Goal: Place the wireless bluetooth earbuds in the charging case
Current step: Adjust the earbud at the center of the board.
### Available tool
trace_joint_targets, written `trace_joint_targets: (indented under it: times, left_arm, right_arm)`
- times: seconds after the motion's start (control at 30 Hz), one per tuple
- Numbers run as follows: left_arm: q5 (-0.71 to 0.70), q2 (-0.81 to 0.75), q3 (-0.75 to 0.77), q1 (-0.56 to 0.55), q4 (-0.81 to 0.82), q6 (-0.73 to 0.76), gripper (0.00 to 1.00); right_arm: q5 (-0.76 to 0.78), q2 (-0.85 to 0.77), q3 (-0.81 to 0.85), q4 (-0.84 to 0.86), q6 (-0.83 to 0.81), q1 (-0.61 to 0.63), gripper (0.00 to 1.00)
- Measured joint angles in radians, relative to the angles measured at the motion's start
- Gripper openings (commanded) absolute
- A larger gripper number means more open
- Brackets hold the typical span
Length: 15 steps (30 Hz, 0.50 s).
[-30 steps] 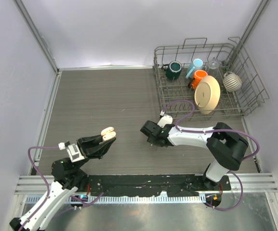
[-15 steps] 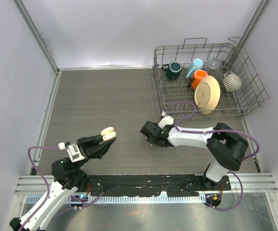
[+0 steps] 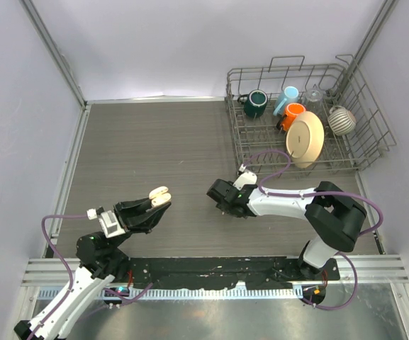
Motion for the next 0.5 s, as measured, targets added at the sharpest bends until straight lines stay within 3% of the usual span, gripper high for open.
trace_joint_targets:
  times: [0.5]
  left_arm:
    - [0.001, 0.0, 0.0, 0.0, -0.008, 0.0, 0.0]
  right_arm:
    - [-0.003, -0.018, 0.005, -0.073, 0.016, 0.001, 0.43]
